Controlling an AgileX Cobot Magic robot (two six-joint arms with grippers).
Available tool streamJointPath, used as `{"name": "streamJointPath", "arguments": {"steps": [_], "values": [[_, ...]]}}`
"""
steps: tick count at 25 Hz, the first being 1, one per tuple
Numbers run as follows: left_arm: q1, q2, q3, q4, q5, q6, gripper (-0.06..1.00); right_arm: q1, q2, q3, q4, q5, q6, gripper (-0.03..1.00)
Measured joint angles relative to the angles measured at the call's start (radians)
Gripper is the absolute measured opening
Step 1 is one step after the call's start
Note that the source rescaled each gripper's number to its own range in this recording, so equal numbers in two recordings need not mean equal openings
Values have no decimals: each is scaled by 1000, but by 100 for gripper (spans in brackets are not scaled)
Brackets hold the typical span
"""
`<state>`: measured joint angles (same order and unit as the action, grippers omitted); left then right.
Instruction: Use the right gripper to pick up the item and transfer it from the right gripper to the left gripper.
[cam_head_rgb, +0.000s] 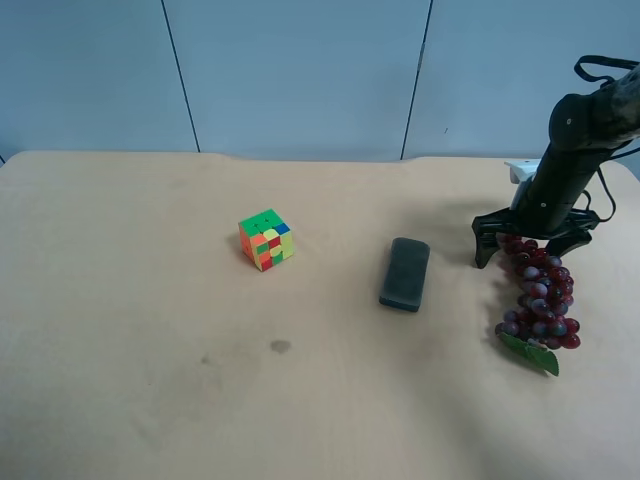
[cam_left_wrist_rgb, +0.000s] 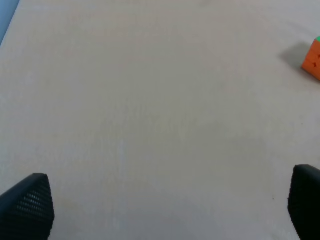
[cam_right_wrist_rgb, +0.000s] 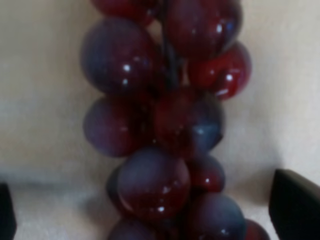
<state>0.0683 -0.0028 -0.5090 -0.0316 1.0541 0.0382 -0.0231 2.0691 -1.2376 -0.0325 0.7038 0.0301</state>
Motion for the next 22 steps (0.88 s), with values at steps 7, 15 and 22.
{"name": "streamJointPath", "arguments": {"steps": [7, 15, 22], "values": [[0, 0, 0, 0, 0, 0, 91, 0, 5, 0, 15, -7, 0, 61], [0, 0, 0, 0, 0, 0, 91, 0, 5, -1, -1, -17, -11, 4], [0, 0, 0, 0, 0, 0, 91, 0, 5, -1, -5, -34, -36, 4]]}}
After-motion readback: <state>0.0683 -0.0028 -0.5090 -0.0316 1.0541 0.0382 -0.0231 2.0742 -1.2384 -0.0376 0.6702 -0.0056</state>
